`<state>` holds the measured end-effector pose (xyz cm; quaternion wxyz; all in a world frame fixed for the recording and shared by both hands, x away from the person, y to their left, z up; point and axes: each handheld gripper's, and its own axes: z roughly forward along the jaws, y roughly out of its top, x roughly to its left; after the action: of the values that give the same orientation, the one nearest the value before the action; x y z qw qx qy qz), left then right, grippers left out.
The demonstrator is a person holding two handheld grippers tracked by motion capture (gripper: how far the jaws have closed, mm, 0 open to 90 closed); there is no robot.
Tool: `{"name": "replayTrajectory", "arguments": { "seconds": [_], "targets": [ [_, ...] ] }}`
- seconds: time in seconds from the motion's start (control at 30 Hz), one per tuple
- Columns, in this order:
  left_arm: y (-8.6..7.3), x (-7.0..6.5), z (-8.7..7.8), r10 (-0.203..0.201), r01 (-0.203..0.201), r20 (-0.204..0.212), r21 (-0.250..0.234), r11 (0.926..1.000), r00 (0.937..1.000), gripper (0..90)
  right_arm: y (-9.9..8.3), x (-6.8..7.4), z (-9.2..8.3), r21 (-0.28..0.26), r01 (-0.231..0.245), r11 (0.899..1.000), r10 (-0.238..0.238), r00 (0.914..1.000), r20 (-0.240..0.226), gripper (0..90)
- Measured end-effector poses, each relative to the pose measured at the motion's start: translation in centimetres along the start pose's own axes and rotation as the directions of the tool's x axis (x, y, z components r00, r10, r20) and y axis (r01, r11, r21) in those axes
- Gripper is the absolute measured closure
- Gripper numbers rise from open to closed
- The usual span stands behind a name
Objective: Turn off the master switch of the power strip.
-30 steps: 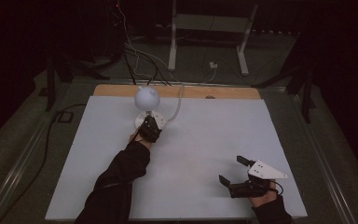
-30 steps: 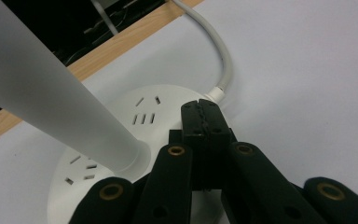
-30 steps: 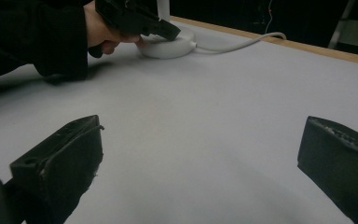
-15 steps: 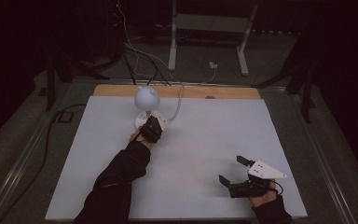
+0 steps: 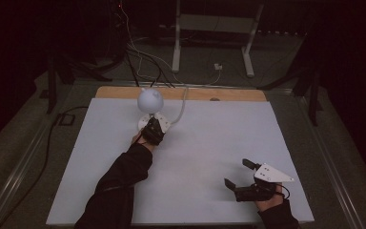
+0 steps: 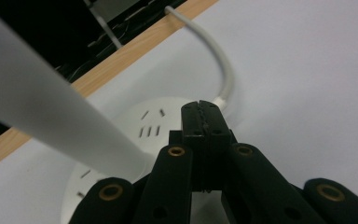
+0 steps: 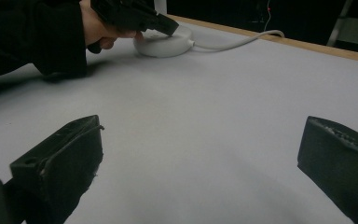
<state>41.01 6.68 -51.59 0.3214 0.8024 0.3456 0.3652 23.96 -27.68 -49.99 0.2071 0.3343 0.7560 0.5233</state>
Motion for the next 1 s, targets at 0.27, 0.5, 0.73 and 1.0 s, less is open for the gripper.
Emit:
{"name": "replayTrajectory", "arguments": {
  "seconds": [0.27, 0.5, 0.73, 1.0],
  "targets": [
    [0.7, -0.5, -0.7, 0.027, -0.027, 0.021, -0.008, 0.9996, 0.9994, 90.0, 0.1, 0.1, -0.2, -0.013, 0.005, 1.000, -0.005, 1.0000, 0.001, 0.0],
    [0.8, 0.3, -1.3, -0.007, 0.008, 0.053, -0.015, 0.9999, 0.9986, 90.0, 0.2, 0.1, -0.3, -0.018, 0.006, 1.000, -0.006, 1.0000, 0.006, 0.0],
    [1.5, 0.7, -2.1, -0.050, 0.051, 0.105, -0.012, 0.9986, 0.9933, 89.6, 0.2, 0.1, -0.3, -0.019, 0.005, 1.000, -0.005, 0.9999, 0.010, 0.0],
    [2.4, 0.5, -3.1, -0.091, 0.089, 0.161, 0.021, 0.9958, 0.9827, 61.4, 0.2, 0.1, -0.3, -0.021, 0.006, 1.000, -0.005, 0.9999, 0.009, 0.0]
  ]
}}
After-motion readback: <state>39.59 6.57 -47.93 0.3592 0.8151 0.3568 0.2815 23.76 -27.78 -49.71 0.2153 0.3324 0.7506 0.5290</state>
